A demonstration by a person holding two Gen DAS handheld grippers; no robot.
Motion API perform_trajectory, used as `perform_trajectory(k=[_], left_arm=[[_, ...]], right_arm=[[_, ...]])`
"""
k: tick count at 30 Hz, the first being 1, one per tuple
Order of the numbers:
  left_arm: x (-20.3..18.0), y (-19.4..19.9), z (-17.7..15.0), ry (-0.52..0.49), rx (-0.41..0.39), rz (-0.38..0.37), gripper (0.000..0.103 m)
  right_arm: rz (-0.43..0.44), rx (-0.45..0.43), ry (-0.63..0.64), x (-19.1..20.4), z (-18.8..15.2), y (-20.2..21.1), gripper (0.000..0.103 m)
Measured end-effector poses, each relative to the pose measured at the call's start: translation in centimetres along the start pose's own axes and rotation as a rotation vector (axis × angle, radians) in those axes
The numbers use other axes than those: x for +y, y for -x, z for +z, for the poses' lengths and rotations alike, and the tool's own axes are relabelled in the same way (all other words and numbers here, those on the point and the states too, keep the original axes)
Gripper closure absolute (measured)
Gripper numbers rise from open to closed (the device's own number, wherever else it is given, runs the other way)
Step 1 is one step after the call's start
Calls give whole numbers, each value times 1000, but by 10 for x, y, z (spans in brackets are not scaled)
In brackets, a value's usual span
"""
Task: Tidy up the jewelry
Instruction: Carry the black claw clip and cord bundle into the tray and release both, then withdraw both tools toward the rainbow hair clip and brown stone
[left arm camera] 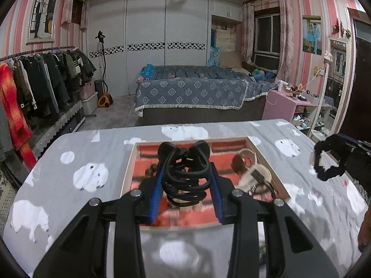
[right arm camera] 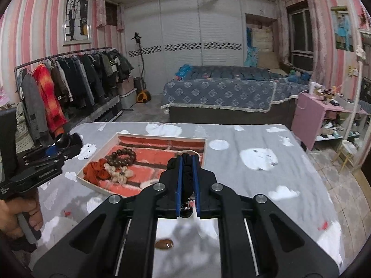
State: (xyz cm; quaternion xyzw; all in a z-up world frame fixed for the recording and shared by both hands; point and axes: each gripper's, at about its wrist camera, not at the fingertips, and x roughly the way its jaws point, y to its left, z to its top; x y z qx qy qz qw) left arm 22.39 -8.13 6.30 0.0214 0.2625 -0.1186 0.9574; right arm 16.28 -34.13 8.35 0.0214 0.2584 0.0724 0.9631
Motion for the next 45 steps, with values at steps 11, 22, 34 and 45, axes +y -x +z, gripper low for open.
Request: perform_trajectory(k=[11,22,34,45], left_arm=[[45,-122,13,43,122,41,67],[64,-163,-6,52,192,51,65],[66,-149,-1,64,143,63,35],[76,-114,-2,69,110,76,34]], right_arm=[[20,35,-13,10,42,-117,93],[0,147,-29,16,32,-224,93],[-35,99,-19,22,15,-210,40],[-70,16,-19,44,0,-177,40]])
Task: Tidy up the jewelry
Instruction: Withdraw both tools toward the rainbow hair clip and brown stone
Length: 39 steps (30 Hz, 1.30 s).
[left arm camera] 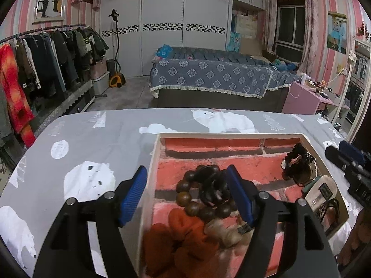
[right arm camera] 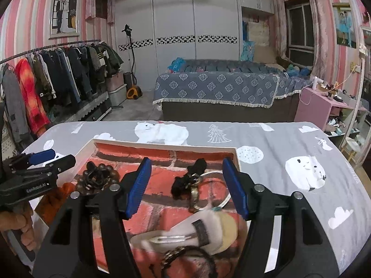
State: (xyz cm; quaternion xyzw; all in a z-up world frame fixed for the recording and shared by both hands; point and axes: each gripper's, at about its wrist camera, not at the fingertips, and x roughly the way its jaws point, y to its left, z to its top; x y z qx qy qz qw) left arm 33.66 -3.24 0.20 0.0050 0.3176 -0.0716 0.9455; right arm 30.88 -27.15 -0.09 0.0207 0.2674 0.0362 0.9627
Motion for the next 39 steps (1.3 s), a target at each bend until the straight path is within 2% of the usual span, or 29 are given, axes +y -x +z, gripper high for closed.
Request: perform_trajectory(k=[7,14,15,20,31,39], left_arm=[[21,18,-2,3,-12,20,34],[38,38,-24,19,-5,37,33],[39,42,-28,24,-2,36,30],[34,68,-58,28,9,26,29],[-1,132,-116,-21,-12,19,29],[-21,146,-138,-54,1,21,28]], right_arm=[[-9,-55,-24,35,-15,9,40],[38,-38,17,74,-17,8,40],[42,-34,15,75,-17,11,40],[16,-19,-10,64,-29,41,39],[-54,31,-19,-2,-90,127,38],[-64,61,-32,-34,-122,166,38]])
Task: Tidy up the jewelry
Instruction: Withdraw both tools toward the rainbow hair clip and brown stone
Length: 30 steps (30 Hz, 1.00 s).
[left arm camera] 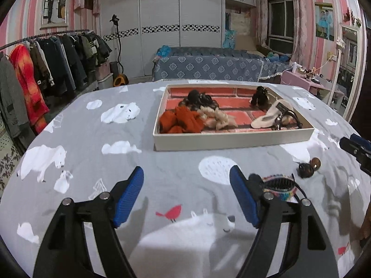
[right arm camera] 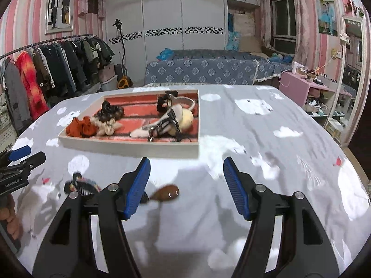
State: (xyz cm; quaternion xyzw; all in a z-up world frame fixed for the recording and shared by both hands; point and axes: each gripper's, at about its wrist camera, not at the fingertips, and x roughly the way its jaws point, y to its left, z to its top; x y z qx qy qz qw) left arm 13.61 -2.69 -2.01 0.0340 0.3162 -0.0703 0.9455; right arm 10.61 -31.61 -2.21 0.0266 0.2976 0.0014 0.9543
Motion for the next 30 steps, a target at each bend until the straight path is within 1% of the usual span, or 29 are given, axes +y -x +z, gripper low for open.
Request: perform_trajectory(k=[4,6,12,16,21,23,24,26,28,30], left_arm=[[-9,3,-5,-15,4,-8,28],[-15,2,-8,-20,12,-27,28],[-35,-2,-13,-61,40,-72,28],[-38,-5,-13,-74,53,-75,28],[-45,-9,-17,-105,79,-107,29],[-48,-13,-18,-115,96,-121,34],[-49,-15,-18,-119,105,-124,39],[-51,-21,-19,-132,136,-144,49],[-55,-29,-21,-150,180,-170,62],[-59,-38,-22,-162,219,-192,70]], right_arm=[[8,19,2,-5,-12,8,38],[14,27,-2,-7,-15,9,38],[18,37,-10,-9,-15,6,37],[24,49,-10,-9,-12,4,37],[44,80,8,-6,-12,-1,36],[47,104,10,-5,-12,-7,36],[47,120,10,-5,-12,-11,36],[59,156,5,-7,-13,-19,37],[73,189,5,-6,-13,-27,36],[87,212,17,-3,-12,-33,36]])
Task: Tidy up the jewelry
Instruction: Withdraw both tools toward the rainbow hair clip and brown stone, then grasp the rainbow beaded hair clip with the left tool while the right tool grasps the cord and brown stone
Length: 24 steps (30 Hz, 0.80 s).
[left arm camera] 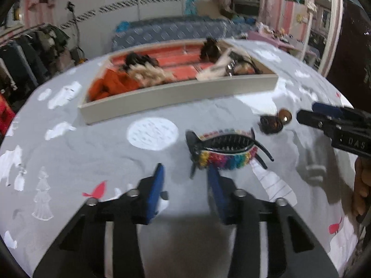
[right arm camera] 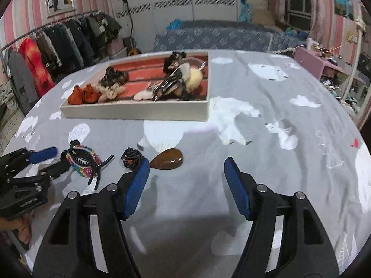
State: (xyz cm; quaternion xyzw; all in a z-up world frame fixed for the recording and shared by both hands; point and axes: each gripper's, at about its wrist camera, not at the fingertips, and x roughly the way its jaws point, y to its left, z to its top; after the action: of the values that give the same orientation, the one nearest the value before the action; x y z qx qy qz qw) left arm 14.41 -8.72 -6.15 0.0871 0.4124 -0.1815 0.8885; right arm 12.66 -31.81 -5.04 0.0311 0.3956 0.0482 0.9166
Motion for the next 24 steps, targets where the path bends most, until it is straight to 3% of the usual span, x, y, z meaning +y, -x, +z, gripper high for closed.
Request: perform_trajectory(k=[10,16,21,23,24], left_arm=[[14,-25,25,23,10,-17,95],[19,-28,30,31,3,-73,96],[20,-28,31,40,7,-127,94],[19,-27,31,26,9,-133,88],[17,-26,31,14,10,-139,74]], right_arm=[[57,57,29,24,14,-31,31],[44,148,73,35,16,-51,28],[16,139,76,32,17,-51,51],[27,138,68,29,18,-51,52],[32,137,64,28,18,-51,52]])
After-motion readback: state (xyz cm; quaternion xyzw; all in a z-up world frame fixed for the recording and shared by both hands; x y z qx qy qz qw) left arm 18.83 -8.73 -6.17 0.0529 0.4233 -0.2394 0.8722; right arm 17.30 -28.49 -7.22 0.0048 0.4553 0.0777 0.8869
